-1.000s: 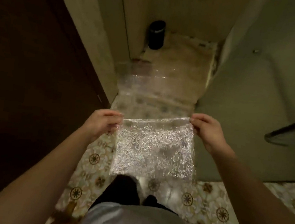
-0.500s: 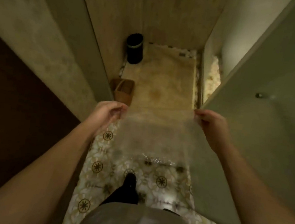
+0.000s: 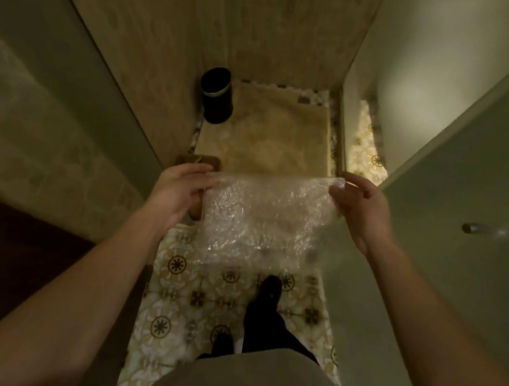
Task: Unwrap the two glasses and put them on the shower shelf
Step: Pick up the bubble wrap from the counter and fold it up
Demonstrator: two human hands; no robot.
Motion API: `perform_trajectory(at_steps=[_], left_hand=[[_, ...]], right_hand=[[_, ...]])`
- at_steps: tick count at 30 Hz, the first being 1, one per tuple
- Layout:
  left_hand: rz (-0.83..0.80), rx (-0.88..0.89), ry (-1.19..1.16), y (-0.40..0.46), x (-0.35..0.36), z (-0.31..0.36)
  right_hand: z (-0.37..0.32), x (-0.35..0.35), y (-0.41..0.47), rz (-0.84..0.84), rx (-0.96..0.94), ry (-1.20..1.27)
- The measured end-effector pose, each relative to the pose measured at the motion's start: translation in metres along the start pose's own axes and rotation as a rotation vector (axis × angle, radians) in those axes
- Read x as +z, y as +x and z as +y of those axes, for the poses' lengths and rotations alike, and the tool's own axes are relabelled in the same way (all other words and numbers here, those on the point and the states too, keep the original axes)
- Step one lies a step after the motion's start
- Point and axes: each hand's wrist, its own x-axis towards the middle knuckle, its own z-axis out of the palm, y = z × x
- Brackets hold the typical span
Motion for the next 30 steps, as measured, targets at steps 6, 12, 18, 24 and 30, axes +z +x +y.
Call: perform_trajectory(at_steps=[6, 12, 18, 24, 30], left_hand=[[0.007, 0.010, -0.039, 0.070, 0.044, 0.031], [0.099, 0.004, -0.025, 0.136, 0.071, 0.058], [-0.016, -0.162, 0.160, 0.170, 0.090, 0.066], [-0.027, -0.228, 0.243, 0.209, 0.098, 0.062], [-0.094, -0.195, 0.204, 0.276, 0.118, 0.083]], right_hand=[[-0.024, 0.006, 0.083, -0.287, 0.186, 0.006], [-0.044, 0.000, 0.147, -0.307, 0.230, -0.195], [-0.060, 0.008, 0.199, -0.219, 0.254, -0.115], [-0.068, 0.014, 0.245, -0.193, 0.216, -0.220], [-0.089, 0.024, 0.309, -0.146, 0.147, -0.354]])
